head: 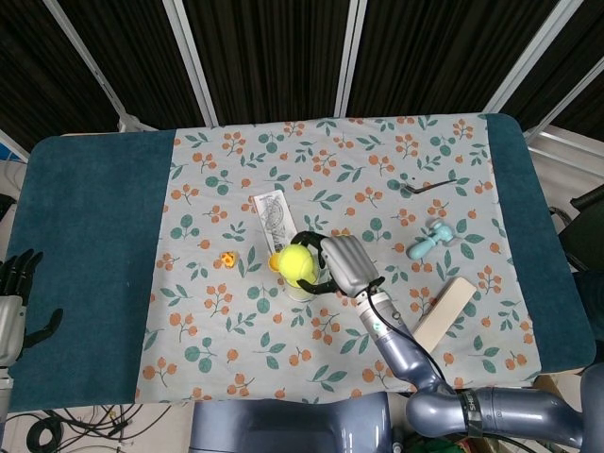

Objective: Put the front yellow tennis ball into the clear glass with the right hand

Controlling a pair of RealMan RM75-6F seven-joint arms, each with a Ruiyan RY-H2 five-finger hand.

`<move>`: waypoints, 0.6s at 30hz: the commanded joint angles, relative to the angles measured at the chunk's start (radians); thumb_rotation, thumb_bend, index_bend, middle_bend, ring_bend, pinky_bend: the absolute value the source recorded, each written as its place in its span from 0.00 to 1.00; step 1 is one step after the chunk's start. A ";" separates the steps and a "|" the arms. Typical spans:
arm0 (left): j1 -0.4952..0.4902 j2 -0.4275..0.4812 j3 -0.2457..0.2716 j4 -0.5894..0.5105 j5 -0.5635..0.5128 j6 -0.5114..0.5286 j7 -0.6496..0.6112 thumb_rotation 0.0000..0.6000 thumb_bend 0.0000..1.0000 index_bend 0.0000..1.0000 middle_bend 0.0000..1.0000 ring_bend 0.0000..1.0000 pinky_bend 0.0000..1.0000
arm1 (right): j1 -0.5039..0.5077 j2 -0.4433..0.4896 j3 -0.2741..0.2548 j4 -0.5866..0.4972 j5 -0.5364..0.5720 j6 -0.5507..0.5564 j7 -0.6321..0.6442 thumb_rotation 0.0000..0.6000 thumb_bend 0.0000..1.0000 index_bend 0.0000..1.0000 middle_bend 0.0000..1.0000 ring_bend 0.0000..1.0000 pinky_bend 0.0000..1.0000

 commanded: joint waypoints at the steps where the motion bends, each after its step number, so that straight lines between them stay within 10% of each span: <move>1: 0.000 0.000 0.000 0.000 0.000 0.001 0.000 1.00 0.31 0.03 0.03 0.00 0.00 | 0.006 0.015 -0.017 -0.007 0.014 -0.024 -0.009 1.00 0.17 0.32 0.32 0.46 0.52; 7: 0.000 0.000 0.001 0.000 -0.001 -0.001 0.003 1.00 0.31 0.03 0.03 0.00 0.00 | 0.013 0.028 -0.025 -0.019 0.025 -0.035 -0.010 1.00 0.07 0.14 0.14 0.23 0.39; 18: 0.000 0.000 0.001 0.002 -0.001 0.000 0.005 1.00 0.31 0.03 0.03 0.00 0.00 | -0.010 0.080 -0.028 -0.072 0.002 0.008 0.005 1.00 0.07 0.11 0.10 0.19 0.34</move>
